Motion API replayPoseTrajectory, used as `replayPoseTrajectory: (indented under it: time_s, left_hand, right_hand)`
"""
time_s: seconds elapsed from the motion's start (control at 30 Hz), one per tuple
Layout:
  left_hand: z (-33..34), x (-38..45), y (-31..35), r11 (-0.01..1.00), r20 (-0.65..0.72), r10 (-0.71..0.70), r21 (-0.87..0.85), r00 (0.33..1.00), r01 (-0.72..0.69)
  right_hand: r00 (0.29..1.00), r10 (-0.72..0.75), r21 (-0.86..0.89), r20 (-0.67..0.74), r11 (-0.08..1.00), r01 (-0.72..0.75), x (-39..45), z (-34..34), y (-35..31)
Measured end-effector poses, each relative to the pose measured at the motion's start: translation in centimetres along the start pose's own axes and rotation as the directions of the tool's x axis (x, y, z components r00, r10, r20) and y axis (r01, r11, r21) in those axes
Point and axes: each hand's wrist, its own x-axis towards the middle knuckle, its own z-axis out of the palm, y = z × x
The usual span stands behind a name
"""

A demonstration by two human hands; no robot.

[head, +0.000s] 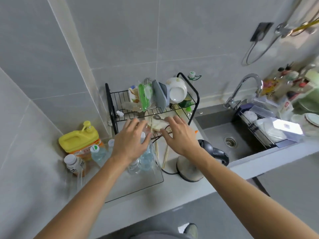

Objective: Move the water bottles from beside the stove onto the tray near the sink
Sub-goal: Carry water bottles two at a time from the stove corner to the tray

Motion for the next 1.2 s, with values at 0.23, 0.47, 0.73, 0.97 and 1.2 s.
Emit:
replayPoseTrajectory:
  time_s: [0.23, 0.47, 0.73, 0.97, 1.2]
  left_hand:
    - [1.1, 6.3, 12.6, 0.978, -0.003, 0.21, 0.02, 0.978, -0.21]
    - [7.0, 8.4, 32.2, 0.909, 0.051, 0.414, -0.074, 0.909, -0.41]
    - [14.4, 4.6, 59.6, 0.683, 0.065, 0.712, -0.295, 0.699, -0.668]
    - [18.9, -3.5, 79.7, 0.381, 0.057, 0.914, -0.46, 0.402, -0.802]
    - [23.5, -10.9, 97.0, 0.122, -0.043, 0.983, -0.583, 0.18, -0.803]
  right_hand:
    - [0.935, 0.23, -0.115, -0.269, 0.957, -0.268, -5.4, -9.2, 10.8]
    - [0.82, 0.472, -0.134, -0.325, 0.835, -0.534, -18.0, -18.1, 24.5]
    - [0.524, 0.709, -0.113, -0.471, 0.541, -0.833, -38.7, -28.5, 37.2]
    - [0.177, 0.802, -0.008, -0.571, 0.21, -0.978, -56.4, -33.9, 41.7]
    - [-0.081, 0.781, 0.071, -0.619, -0.047, -0.996, -69.7, -38.5, 46.9]
